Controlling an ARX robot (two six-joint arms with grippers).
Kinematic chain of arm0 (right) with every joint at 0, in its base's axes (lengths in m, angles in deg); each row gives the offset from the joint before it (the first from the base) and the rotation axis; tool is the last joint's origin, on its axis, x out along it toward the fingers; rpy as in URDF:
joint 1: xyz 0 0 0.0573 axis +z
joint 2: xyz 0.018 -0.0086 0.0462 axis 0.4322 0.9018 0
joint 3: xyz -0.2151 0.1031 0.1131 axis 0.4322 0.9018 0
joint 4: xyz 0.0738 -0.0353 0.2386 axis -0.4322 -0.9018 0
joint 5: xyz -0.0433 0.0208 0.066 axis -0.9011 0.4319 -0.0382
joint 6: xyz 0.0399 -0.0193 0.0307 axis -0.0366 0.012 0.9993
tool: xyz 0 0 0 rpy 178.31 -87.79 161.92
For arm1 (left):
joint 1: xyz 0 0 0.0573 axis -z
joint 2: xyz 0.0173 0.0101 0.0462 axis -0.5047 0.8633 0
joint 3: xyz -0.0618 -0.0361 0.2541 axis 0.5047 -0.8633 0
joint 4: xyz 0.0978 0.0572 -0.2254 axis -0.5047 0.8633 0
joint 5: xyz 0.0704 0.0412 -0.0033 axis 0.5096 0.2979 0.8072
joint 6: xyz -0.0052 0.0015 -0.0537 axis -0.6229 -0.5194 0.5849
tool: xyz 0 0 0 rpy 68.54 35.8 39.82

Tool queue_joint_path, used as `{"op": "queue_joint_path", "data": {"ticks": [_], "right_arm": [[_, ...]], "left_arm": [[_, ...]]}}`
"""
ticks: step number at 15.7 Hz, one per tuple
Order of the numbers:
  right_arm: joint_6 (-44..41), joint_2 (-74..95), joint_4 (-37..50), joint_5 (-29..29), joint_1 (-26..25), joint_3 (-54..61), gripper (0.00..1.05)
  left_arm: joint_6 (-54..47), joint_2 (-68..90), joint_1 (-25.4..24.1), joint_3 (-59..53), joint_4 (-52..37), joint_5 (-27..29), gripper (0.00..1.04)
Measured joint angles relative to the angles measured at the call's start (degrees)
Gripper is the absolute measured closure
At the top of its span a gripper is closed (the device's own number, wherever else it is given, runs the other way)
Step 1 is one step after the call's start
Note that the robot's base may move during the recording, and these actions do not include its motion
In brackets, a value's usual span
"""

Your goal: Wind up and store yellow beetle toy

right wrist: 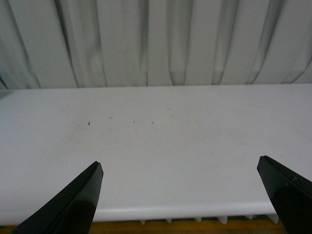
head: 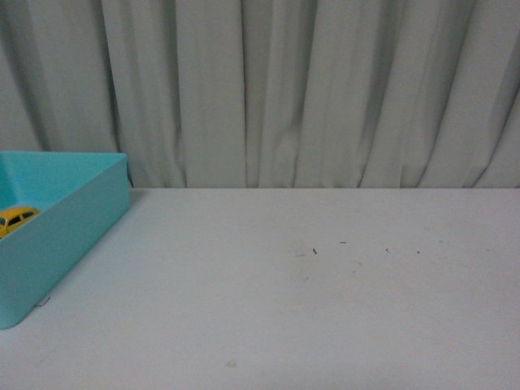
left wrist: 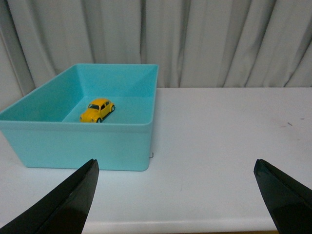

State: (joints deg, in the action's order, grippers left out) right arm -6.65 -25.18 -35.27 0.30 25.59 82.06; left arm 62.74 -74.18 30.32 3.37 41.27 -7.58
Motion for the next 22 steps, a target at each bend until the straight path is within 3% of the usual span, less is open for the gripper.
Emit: {"op": "queue_joint_path", "data": {"ticks": [22], "right_arm": [[0.0, 0.0, 0.22, 0.0, 0.0, 0.0, 0.07]], "left_arm": [[0.04, 0.0, 0.0, 0.0, -0.2, -0.02, 0.07]]}}
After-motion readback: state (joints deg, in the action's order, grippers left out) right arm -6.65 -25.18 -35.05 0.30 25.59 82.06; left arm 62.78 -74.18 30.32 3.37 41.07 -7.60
